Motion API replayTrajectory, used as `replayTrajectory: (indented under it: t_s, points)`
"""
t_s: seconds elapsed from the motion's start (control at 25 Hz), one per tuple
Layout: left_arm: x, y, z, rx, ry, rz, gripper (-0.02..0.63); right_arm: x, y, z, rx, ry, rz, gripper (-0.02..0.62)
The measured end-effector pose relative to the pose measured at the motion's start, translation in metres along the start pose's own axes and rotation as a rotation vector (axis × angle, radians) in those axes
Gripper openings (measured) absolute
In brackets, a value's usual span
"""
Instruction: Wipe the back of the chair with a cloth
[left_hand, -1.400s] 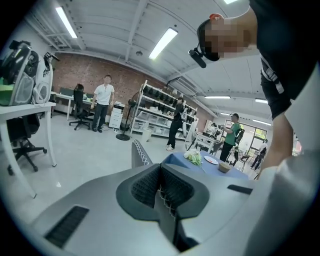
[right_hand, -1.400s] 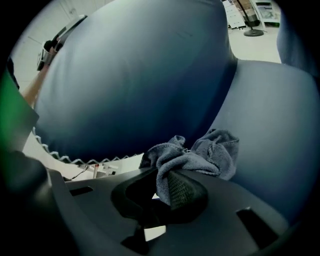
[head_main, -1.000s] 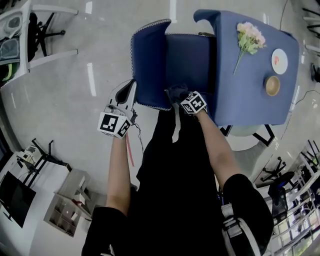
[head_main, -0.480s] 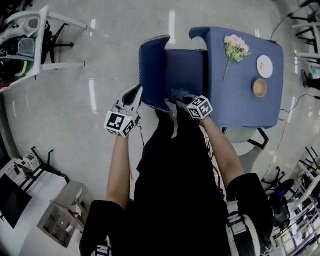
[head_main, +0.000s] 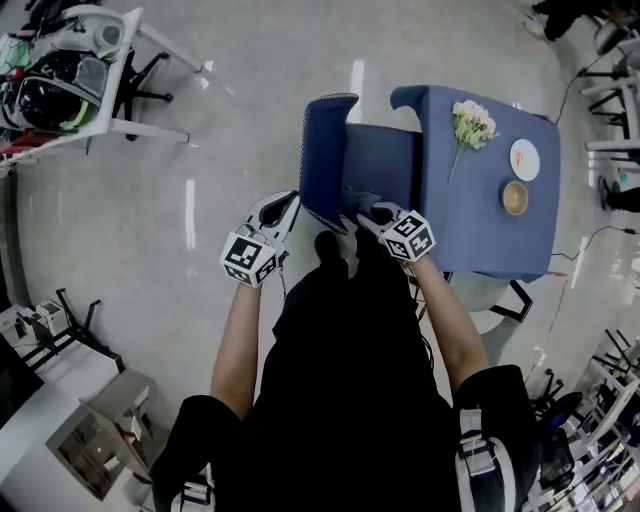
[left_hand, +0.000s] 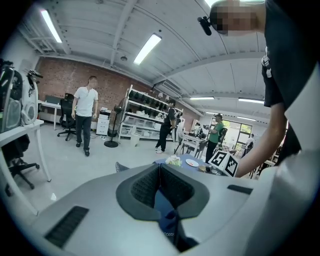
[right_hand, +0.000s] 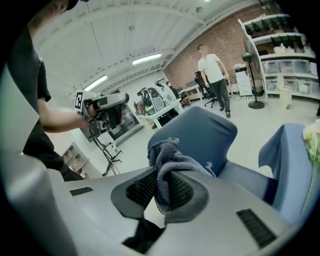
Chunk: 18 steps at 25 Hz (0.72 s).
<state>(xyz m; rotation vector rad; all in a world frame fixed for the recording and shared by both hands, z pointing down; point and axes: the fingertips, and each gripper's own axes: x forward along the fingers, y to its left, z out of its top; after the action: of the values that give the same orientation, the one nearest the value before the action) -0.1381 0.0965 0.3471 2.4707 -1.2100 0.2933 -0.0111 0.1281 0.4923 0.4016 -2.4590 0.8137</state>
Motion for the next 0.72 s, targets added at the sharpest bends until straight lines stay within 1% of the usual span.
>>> replayTrajectory:
  t_s: [0.12, 0.32, 0.56, 0.72]
  points:
    - [-0.018, -0.010, 0.002, 0.009, -0.012, -0.010, 0.025, -0.009, 0.025, 0.017, -0.053, -0.036, -0.019, 0.058]
    - [-0.044, -0.027, 0.005, 0.042, -0.025, -0.043, 0.025, -0.026, 0.054, 0.036, -0.101, -0.098, -0.065, 0.058]
    - [-0.073, -0.045, -0.003, 0.057, -0.016, -0.069, 0.025, -0.049, 0.081, 0.046, -0.148, -0.153, -0.120, 0.058]
    - [-0.094, -0.050, -0.006, 0.076, -0.009, -0.084, 0.025, -0.056, 0.101, 0.051, -0.169, -0.190, -0.149, 0.058]
